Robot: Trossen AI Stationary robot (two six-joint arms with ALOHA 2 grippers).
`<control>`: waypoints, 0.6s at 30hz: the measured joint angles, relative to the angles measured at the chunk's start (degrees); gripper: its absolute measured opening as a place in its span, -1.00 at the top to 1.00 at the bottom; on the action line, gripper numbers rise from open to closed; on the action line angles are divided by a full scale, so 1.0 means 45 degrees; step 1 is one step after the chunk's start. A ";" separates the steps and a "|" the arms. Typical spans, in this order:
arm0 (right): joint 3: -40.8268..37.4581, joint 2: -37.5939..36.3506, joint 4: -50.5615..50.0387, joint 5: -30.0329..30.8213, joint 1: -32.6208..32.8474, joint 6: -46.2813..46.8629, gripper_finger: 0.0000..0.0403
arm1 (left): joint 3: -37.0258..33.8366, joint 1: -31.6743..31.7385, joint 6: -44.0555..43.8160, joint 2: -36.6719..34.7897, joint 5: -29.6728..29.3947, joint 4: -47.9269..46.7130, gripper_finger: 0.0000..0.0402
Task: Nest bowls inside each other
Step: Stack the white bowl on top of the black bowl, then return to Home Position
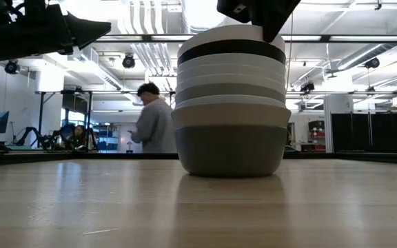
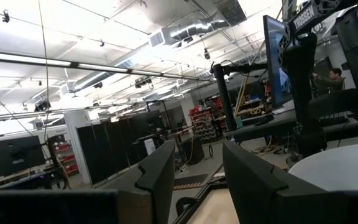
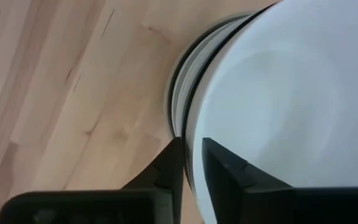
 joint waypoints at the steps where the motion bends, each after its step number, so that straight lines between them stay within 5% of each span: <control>1: 0.0001 0.0000 0.0000 0.0002 0.0000 0.0002 0.72 | 0.0001 0.0002 0.0000 0.0000 0.0000 0.0000 0.40; 10: 0.0001 -0.0342 -0.0103 0.0031 0.0006 0.0356 0.49 | 0.0000 -0.0001 -0.0012 0.0000 0.0013 -0.0019 0.40; 18: -0.0002 -0.2360 -0.0410 0.0028 0.0010 0.1957 0.41 | 0.0005 0.0002 -0.0049 0.0029 0.0340 -0.0029 0.40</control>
